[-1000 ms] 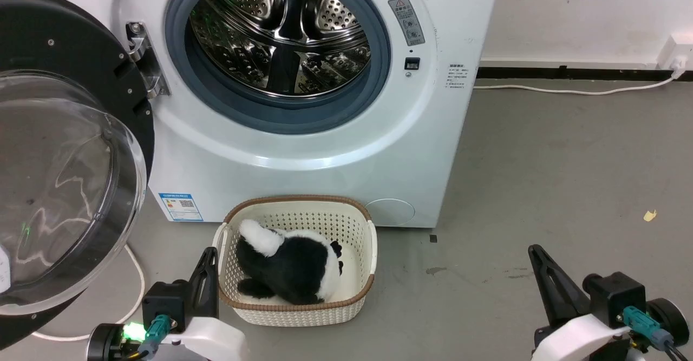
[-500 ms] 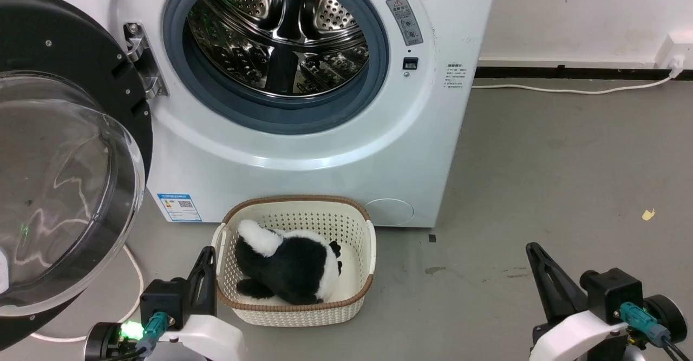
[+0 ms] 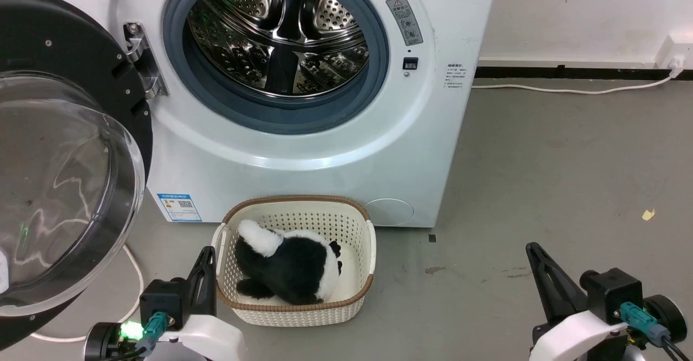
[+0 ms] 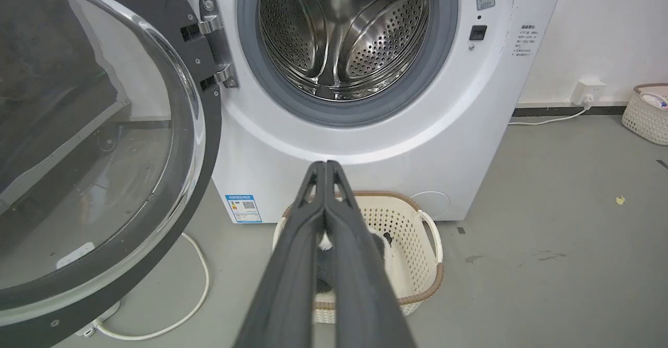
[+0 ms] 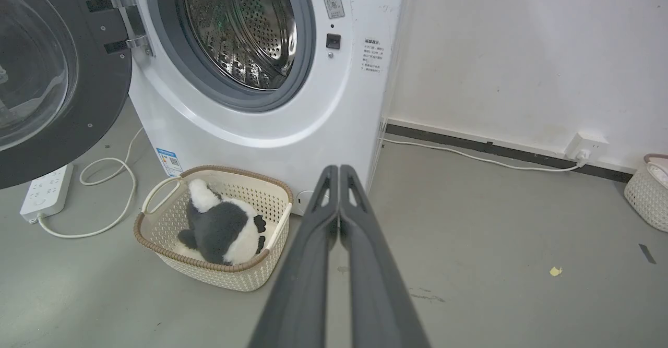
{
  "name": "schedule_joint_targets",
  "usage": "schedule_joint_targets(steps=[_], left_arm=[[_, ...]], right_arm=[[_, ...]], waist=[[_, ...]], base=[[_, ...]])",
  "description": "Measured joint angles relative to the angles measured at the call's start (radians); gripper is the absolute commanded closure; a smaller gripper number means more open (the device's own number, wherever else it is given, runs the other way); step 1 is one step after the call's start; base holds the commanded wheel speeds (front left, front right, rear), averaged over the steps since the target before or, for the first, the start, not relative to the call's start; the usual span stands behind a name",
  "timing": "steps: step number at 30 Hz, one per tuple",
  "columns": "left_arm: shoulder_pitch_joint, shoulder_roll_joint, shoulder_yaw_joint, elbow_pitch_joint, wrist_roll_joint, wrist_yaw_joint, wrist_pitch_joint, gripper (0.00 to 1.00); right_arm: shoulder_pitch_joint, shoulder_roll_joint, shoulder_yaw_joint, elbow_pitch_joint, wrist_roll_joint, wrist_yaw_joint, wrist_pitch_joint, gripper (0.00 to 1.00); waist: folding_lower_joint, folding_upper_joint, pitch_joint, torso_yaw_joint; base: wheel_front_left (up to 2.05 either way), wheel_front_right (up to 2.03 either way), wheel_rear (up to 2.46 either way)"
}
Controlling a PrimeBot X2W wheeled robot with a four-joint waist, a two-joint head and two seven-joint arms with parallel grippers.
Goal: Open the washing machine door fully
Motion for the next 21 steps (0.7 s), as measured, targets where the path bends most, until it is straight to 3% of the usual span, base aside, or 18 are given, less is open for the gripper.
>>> schedule_joint_targets(steps=[21], left_arm=[[0.0,0.0,0.0,0.0,0.0,0.0,0.0,1.0]], right_arm=[[0.0,0.0,0.0,0.0,0.0,0.0,0.0,1.0]], waist=[[0.0001,0.0,0.0,0.0]], base=[[0.0,0.0,0.0]])
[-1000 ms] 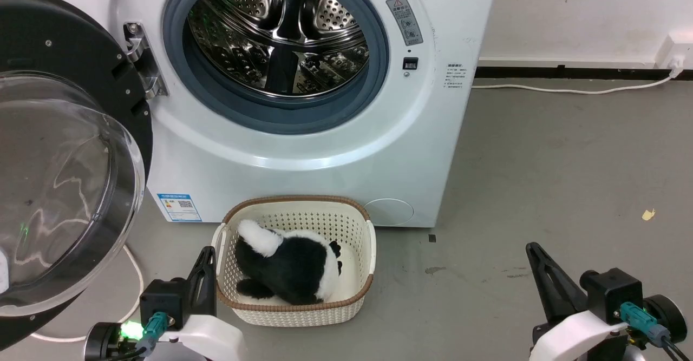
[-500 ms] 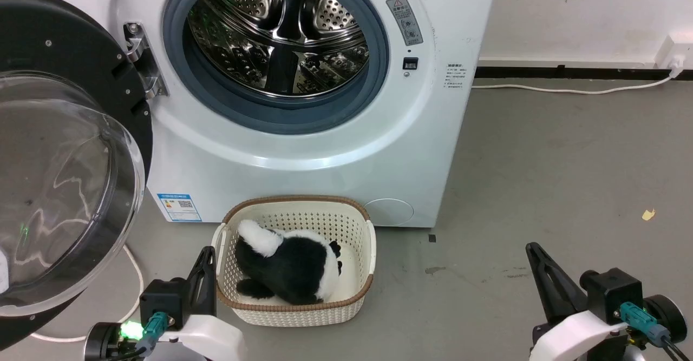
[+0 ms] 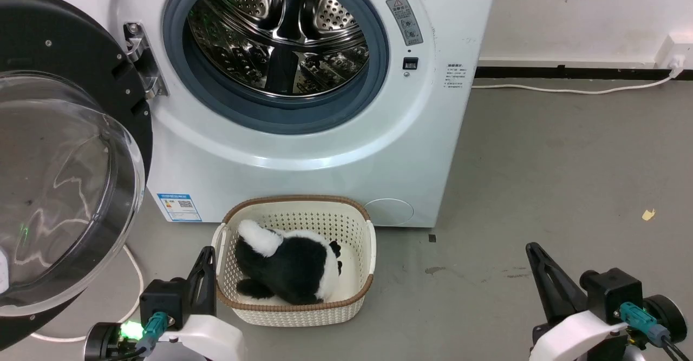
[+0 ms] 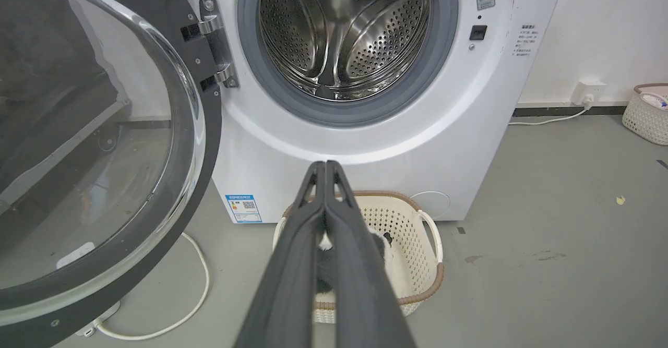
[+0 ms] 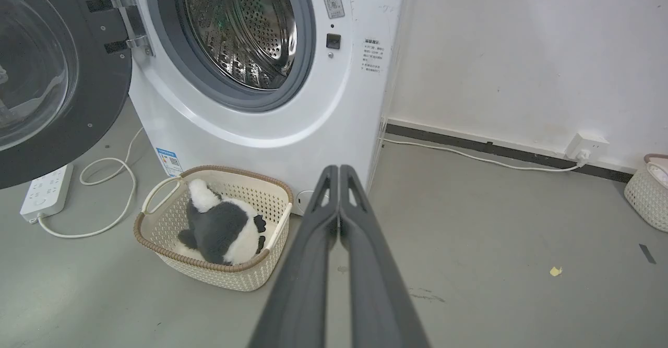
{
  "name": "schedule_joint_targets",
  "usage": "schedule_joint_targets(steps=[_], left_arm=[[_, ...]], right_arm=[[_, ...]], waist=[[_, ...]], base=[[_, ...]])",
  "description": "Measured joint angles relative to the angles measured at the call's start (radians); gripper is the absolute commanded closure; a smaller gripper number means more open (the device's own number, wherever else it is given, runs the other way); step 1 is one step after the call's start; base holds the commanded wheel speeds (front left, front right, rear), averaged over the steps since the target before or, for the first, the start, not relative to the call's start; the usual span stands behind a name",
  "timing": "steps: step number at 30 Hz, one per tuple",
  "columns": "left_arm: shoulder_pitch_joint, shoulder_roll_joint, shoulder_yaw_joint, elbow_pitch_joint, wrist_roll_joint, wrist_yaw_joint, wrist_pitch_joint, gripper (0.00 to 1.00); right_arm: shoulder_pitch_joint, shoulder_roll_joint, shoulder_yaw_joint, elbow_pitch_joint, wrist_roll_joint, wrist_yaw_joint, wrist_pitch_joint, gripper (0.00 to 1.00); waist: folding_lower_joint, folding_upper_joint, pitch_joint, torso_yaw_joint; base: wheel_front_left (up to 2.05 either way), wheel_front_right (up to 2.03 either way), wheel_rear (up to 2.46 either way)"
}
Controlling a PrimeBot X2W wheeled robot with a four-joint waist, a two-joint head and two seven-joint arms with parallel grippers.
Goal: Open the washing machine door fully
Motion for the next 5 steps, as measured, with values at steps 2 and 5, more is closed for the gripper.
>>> schedule_joint_targets(steps=[2,5], left_arm=[[0.0,0.0,0.0,0.0,0.0,0.0,0.0,1.0],[0.0,0.0,0.0,0.0,0.0,0.0,0.0,1.0]], right_arm=[[0.0,0.0,0.0,0.0,0.0,0.0,0.0,1.0],[0.0,0.0,0.0,0.0,0.0,0.0,0.0,1.0]], waist=[[0.0,0.0,0.0,0.0],[0.0,0.0001,0.0,0.0]], base=[[0.0,0.0,0.0],[0.0,0.0,0.0]])
